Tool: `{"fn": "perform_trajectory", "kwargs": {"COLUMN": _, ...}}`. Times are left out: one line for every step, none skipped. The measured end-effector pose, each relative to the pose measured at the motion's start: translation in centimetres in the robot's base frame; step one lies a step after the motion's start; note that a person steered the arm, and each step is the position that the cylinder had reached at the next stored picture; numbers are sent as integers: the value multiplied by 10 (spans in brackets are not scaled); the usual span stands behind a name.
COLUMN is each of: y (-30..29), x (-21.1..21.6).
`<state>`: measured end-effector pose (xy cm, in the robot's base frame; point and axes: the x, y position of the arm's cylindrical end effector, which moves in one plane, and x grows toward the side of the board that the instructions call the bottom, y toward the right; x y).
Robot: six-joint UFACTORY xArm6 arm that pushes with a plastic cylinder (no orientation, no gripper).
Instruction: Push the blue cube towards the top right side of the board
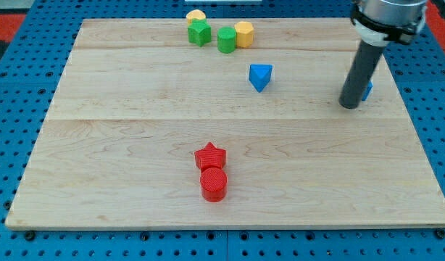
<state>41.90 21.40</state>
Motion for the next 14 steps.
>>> {"fn": "perform_trajectory", "kwargs": {"y": 32, "x": -17}}
{"fn": "perform_trajectory", "kwargs": {"y": 29, "x": -67}}
{"fn": "perform_trajectory", "kwargs": {"y": 27, "x": -125}}
{"fn": "perform_trajectory", "kwargs": {"y": 48, "x": -103}}
{"fn": "perform_trajectory", "kwargs": {"y": 60, "x": -45}}
{"fn": "perform_trajectory", "kwargs": {"y": 18, "x": -55}}
{"fn": "perform_trajectory", "kwargs": {"y": 7, "x": -113}}
{"fn": "perform_trajectory", "kwargs": {"y": 8, "x": -142}}
{"fn": "perform_trajectory", "kwargs": {"y": 14, "x": -90}}
{"fn": "perform_trajectory", "kwargs": {"y": -4, "x": -100}}
{"fn": "perform_trajectory", "kwargs": {"y": -4, "x": -157}}
{"fn": "perform_trajectory", "kwargs": {"y": 21, "x": -159}}
{"fn": "perform_trajectory", "kwargs": {"y": 7, "x": -115}}
{"fn": "perform_trajectory", "kwargs": {"y": -37, "x": -103}}
